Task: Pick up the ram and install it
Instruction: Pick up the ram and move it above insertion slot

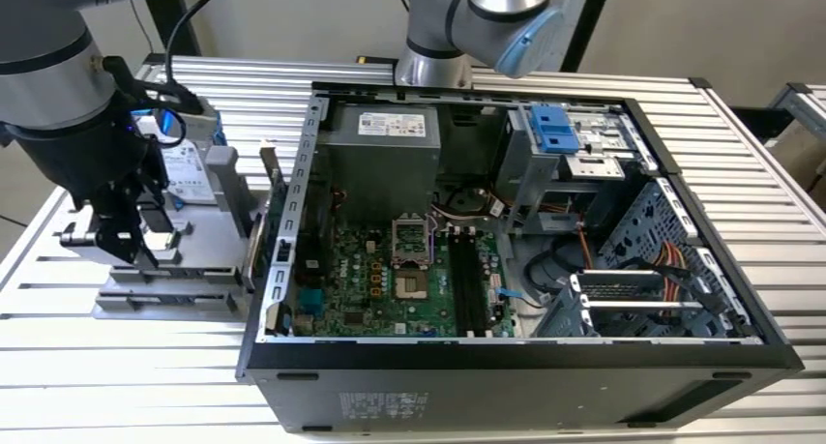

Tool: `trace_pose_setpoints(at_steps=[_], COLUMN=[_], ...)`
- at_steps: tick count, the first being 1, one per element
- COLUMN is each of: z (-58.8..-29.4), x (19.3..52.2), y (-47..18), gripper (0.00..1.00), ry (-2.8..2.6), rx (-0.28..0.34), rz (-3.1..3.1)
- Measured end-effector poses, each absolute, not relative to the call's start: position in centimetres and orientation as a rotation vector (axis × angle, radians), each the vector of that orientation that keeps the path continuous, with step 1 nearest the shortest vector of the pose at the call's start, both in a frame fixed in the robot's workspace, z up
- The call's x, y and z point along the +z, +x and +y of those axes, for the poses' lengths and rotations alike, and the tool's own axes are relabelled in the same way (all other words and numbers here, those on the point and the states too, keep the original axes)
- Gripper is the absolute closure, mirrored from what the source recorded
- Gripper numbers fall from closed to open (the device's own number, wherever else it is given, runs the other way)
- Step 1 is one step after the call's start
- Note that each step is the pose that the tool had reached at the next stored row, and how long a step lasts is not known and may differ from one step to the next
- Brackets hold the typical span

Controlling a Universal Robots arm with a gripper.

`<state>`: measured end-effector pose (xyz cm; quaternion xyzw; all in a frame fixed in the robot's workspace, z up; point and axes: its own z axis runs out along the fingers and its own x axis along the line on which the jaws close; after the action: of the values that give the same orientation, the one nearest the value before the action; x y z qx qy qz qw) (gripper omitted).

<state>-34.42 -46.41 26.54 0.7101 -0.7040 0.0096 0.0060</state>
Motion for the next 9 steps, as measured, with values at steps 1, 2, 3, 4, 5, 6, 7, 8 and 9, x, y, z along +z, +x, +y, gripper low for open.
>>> trace_pose_setpoints(at_steps=[1,2,3,4,5,6,7,8,9], z=[-46.42,-46.43,-46.45,-46.46,-46.47,-46.49,-46.52,-46.59,-46.67], x=[26.52,26.49,26.45,26.41,26.36,26.32,26.28,26.24,26.18], y=[-34.44,-34.43,-34.43,-34.43,-34.43,-34.43,-34.43,-34.42,-34.42], gripper=[0.00,0.00,0.00,0.00,0.00,0.00,0.00,0.00,0.00], ry=[2.212,2.201,2.191,2.184,2.183,2.183,2.183,2.183,2.183], rx=[0.030,0.030,0.029,0.029,0.029,0.029,0.029,0.029,0.029], rz=[-2.213,-2.224,-2.233,-2.240,-2.242,-2.242,-2.242,-2.242,-2.242])
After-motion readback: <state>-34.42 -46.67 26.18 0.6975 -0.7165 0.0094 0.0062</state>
